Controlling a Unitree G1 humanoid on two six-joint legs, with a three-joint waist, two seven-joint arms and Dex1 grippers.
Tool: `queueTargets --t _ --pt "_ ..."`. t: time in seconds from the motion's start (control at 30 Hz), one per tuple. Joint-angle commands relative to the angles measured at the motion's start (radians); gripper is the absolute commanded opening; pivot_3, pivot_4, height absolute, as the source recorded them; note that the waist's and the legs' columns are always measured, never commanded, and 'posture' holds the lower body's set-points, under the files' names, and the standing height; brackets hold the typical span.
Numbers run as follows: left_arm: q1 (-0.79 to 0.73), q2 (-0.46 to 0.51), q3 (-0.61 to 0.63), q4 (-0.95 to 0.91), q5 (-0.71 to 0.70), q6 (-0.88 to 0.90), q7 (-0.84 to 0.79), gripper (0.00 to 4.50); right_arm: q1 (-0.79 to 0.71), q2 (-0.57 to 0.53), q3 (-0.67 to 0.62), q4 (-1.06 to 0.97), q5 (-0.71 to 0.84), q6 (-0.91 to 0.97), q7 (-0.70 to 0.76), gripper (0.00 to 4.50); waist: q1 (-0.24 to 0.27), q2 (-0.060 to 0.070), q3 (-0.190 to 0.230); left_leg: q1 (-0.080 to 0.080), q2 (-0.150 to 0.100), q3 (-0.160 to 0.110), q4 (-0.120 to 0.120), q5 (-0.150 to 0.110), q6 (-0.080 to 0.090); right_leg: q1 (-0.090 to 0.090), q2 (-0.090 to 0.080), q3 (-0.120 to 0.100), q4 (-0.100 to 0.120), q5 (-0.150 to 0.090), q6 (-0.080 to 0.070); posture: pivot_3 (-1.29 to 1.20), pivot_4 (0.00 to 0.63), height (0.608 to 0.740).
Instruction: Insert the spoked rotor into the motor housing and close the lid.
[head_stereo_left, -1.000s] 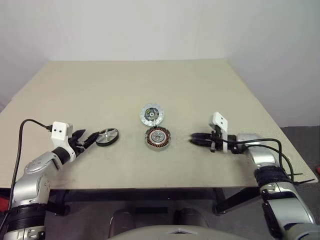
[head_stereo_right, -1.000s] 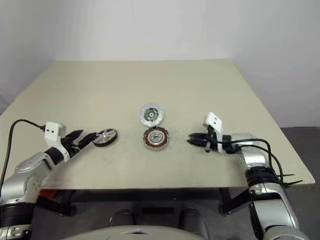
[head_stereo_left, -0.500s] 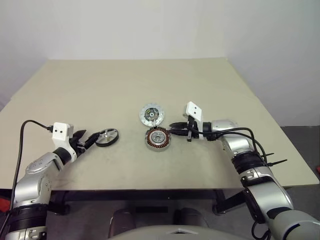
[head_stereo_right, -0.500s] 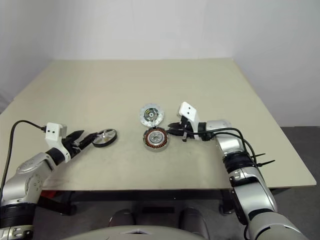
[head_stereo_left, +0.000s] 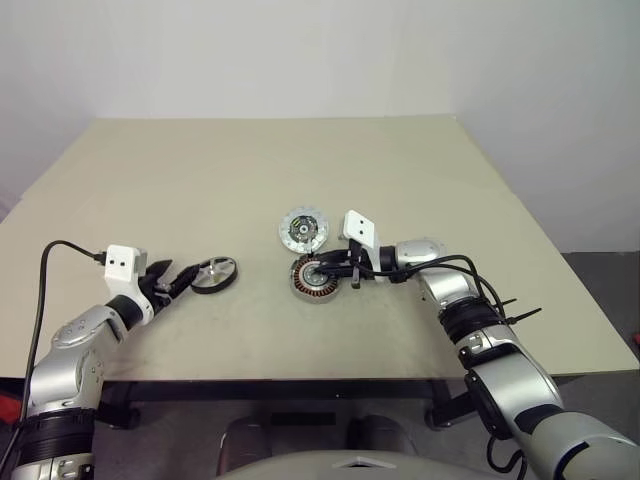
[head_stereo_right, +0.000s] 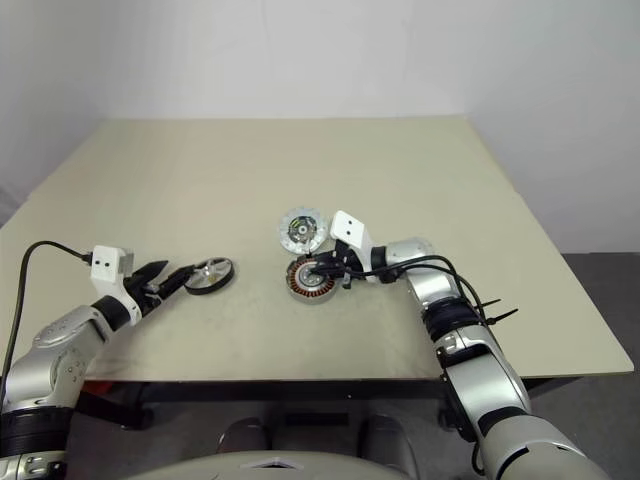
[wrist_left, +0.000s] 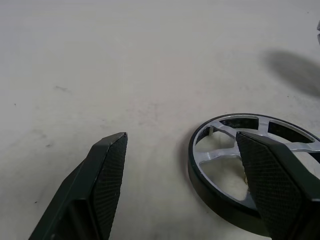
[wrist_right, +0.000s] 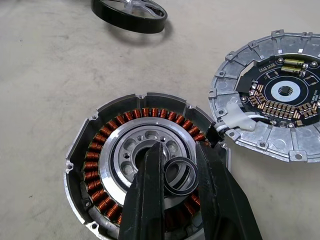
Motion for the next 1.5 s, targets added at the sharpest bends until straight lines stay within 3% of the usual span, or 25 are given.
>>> queueTargets --t 0.03,0.43,1.13,1.17,1.3,1.37,1.4,1.5 --pt "-0.007 0.006 0.015 -0.033 -0.001 -0.018 0.003 3.69 -0.005 0.002 0.004 -0.053 0.005 -0.001 0.001 0.6 0.0 0.0 0.0 0.0 0.0 0.0 0.0 0.0 0.0 0.0 0.0 0.0 0.0 0.0 0.0 0.0 0.0 0.74" --pt "0.001 -0.002 0.011 -0.042 -0.001 -0.017 0.008 3.69 0.03 0.004 0.033 -0.173 0.015 0.068 0.001 0.6 0.0 0.0 0.0 0.0 0.0 0.0 0.0 0.0 0.0 0.0 0.0 0.0 0.0 0.0 0.0 0.0 0.0 0.74" --pt "0.009 0.004 0.021 -0.042 -0.002 -0.018 0.012 3.69 0.002 0.026 0.042 -0.075 -0.018 0.045 -0.02 0.6 0.0 0.0 0.0 0.001 0.0 0.0 0.0 0.001 -0.001 0.0 0.0 0.0 0.001 0.0 0.0 0.0 0.0 0.74" --pt "0.009 0.004 0.021 -0.042 -0.002 -0.019 0.012 3.69 0.001 0.026 0.043 -0.075 -0.019 0.046 -0.02 1.33 0.0 0.0 0.0 0.001 0.0 0.0 0.0 0.001 -0.001 0.0 0.0 0.0 0.001 0.0 0.0 0.0 0.0 0.74" --pt "0.009 0.004 0.021 -0.041 -0.001 -0.02 0.014 3.69 0.005 0.026 0.045 -0.086 -0.025 0.027 -0.028 2.6 0.0 0.0 0.0 0.001 0.0 0.0 0.0 0.001 -0.001 0.0 0.0 0.0 0.001 0.0 0.0 0.0 0.0 0.74" --pt "0.01 0.004 0.021 -0.042 -0.001 -0.021 0.014 3.69 0.005 0.025 0.042 -0.09 -0.024 0.024 -0.029 3.18 0.0 0.0 0.0 0.001 0.0 0.0 0.0 0.001 -0.001 0.0 0.0 0.0 0.001 0.0 0.0 0.0 0.0 0.74" --pt "0.01 0.004 0.021 -0.042 -0.001 -0.02 0.014 3.69 0.004 0.023 0.04 -0.094 -0.02 0.025 -0.026 3.18 0.0 0.0 0.0 0.001 0.0 0.0 0.0 0.001 -0.001 0.0 0.0 0.0 0.001 0.0 0.0 0.0 0.0 0.74" --pt "0.011 0.004 0.021 -0.042 -0.001 -0.02 0.014 3.69 0.002 0.024 0.032 -0.111 -0.008 0.03 -0.017 3.8 0.0 0.0 0.0 0.001 0.0 0.0 0.0 0.001 -0.001 0.0 0.0 0.0 0.001 0.0 0.0 0.0 0.0 0.74"
